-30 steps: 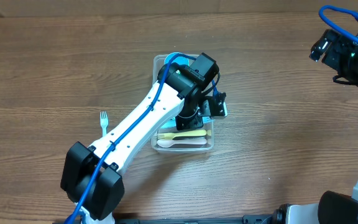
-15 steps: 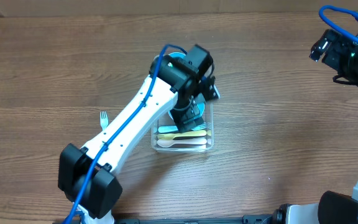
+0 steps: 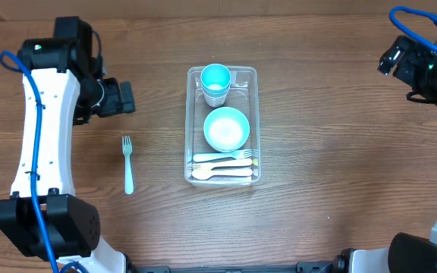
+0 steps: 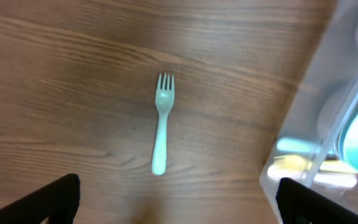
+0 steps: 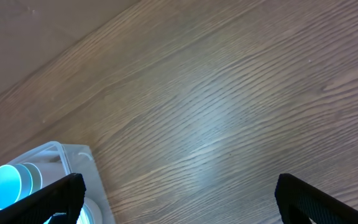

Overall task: Pack container
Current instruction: 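Grasp the white fork with the left gripper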

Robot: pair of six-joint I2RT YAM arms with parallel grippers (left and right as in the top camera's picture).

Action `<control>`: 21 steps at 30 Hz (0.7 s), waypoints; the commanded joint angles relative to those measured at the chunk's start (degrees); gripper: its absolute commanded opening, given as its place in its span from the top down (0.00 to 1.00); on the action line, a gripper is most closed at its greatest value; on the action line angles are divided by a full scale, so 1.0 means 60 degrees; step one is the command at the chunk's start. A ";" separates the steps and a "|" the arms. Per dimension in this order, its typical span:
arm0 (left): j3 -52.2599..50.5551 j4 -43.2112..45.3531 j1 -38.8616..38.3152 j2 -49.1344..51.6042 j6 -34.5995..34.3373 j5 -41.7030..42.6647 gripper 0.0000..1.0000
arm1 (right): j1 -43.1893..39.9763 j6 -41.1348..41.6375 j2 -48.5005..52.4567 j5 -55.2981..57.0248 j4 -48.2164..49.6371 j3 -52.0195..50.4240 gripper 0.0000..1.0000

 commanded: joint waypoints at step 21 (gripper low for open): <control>-0.7723 0.6772 0.0084 -0.0266 0.0127 -0.0171 0.80 | -0.0015 0.0044 -0.0095 -0.0015 0.0029 0.0015 0.00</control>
